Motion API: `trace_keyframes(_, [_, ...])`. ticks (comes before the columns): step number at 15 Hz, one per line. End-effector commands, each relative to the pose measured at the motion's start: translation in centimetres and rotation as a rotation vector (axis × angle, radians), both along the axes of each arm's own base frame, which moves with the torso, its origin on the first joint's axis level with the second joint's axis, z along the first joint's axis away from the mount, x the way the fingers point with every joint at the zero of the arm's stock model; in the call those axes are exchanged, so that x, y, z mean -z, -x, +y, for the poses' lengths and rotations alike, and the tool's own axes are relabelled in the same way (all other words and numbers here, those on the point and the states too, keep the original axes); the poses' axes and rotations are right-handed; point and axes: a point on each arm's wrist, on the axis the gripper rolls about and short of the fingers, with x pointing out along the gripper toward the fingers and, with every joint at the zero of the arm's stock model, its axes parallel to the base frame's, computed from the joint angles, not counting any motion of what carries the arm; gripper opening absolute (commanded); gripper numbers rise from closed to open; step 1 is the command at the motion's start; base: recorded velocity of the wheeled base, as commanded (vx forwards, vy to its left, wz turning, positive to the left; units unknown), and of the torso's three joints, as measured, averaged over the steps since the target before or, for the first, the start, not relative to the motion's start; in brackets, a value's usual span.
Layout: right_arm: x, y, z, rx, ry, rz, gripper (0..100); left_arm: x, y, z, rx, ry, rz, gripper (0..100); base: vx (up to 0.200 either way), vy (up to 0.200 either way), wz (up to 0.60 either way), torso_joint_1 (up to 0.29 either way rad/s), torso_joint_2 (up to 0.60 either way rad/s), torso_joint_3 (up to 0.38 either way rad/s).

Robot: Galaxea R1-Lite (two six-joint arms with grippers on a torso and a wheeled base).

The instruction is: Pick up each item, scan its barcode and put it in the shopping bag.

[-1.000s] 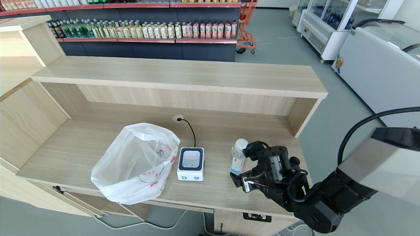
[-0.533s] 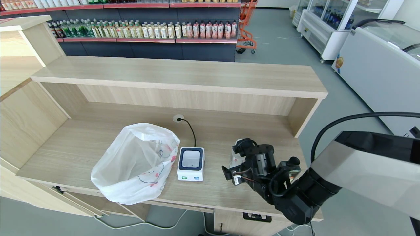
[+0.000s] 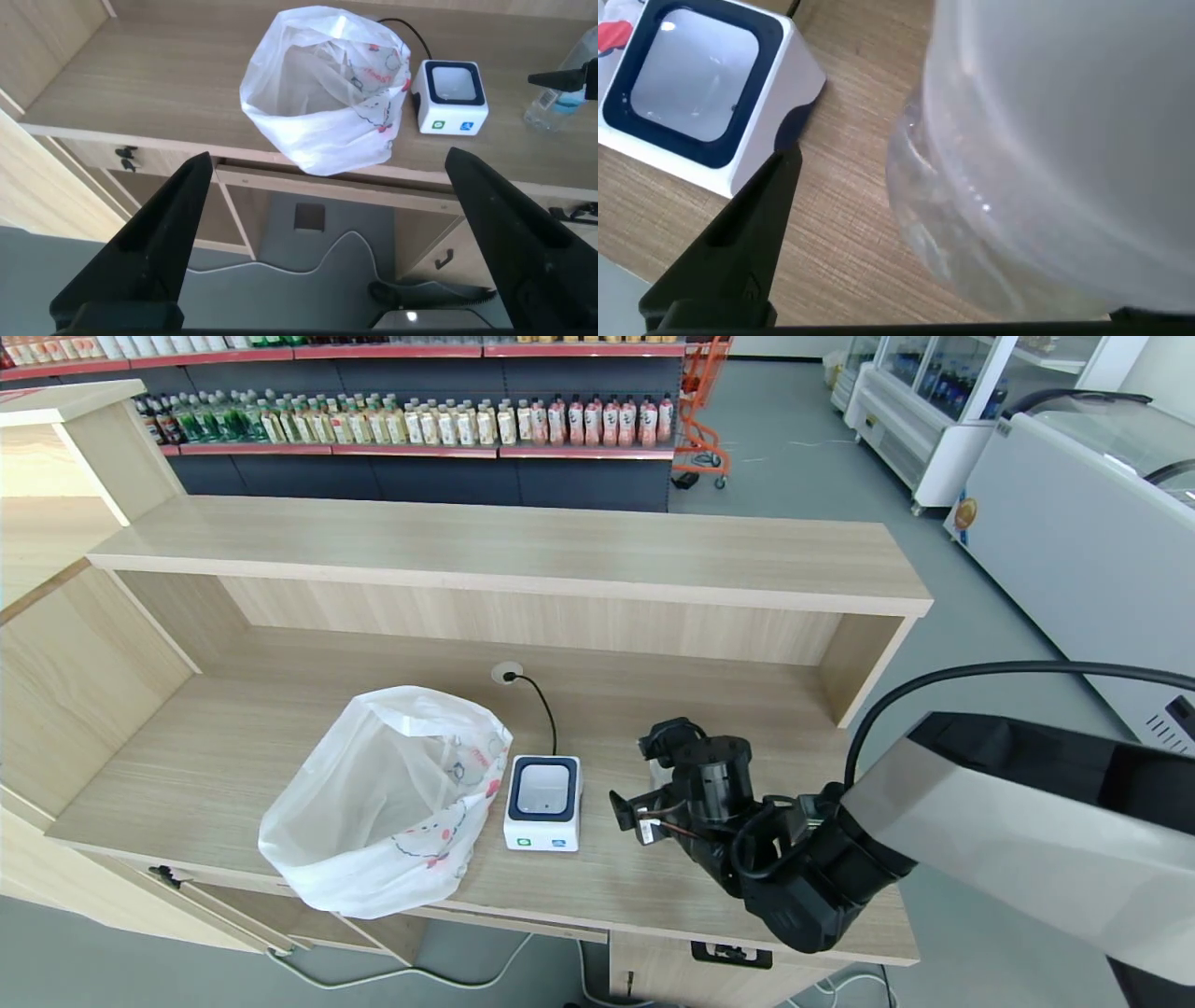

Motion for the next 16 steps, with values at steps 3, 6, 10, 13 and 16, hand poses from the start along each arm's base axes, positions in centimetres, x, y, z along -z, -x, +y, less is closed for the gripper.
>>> trace_keyframes(3, [0.7,-0.6,1.0,-0.016,0.011,-0.011,100,0.0,0.0,0.0,0.0,0.0,-0.001,100,0.0,0.0,0.0,0.0,0.0,0.0])
trace_keyframes(6, [0.7,-0.7,1.0,-0.016,0.005,-0.018,100,0.0,0.0,0.0,0.0,0.0,-0.001,100,0.0,0.0,0.0,0.0,0.0,0.0])
trace_keyframes(10, [0.4,-1.0,0.4,0.001,0.004,-0.022,0,0.0,0.0,0.0,0.0,0.0,0.001,100,0.0,0.0,0.0,0.0,0.0,0.0])
trace_keyframes(13, [0.2,-1.3,-0.2,0.014,0.017,-0.024,0,0.0,0.0,0.0,0.0,0.0,-0.001,100,0.0,0.0,0.0,0.0,0.0,0.0])
trace_keyframes(16, [0.9,-1.0,-1.1,0.016,0.059,-0.016,0,0.0,0.0,0.0,0.0,0.0,-0.001,100,0.0,0.0,0.0,0.0,0.0,0.0])
